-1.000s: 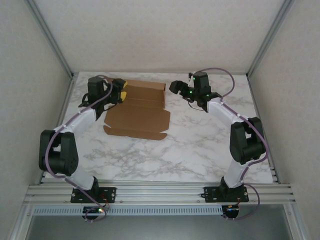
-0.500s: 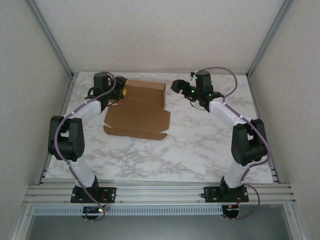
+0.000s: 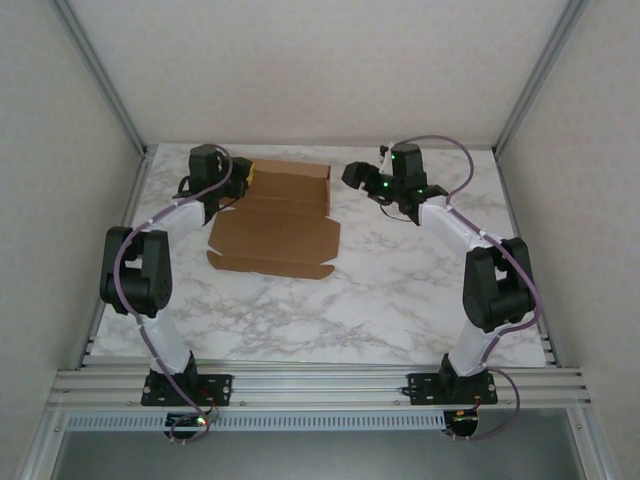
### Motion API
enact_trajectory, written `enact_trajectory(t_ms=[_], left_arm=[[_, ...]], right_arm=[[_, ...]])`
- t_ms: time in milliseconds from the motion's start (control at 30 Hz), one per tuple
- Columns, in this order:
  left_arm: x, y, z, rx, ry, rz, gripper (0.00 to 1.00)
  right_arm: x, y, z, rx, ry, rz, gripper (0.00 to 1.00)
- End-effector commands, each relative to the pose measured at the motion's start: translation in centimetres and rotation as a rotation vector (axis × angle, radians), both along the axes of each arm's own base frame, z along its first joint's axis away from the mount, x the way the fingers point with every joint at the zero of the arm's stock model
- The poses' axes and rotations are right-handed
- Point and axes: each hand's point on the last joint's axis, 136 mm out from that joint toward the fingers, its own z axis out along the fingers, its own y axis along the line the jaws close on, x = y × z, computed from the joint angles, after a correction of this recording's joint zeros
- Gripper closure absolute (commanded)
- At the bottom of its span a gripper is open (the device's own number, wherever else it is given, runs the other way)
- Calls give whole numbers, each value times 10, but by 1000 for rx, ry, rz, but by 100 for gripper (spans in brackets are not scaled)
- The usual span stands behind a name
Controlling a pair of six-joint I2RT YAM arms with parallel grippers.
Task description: Fold the paper box
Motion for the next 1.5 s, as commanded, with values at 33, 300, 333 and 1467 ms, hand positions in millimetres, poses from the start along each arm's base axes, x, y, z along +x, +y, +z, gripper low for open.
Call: enact_trajectory(t_ms=[33, 300, 333, 1467], left_arm=[[12, 13, 1, 0, -36, 60, 84], [8, 17, 10, -59, -62, 128, 95], [6, 17, 12, -75, -67, 137, 95], [-99, 4, -3, 8, 235, 542, 100]], right_arm=[[-6, 4, 1, 11, -26, 46, 22], [-10, 9, -10, -20, -17, 65, 24], [-11, 9, -14, -35, -15, 68, 24], [20, 56, -69, -644, -605, 388, 29]])
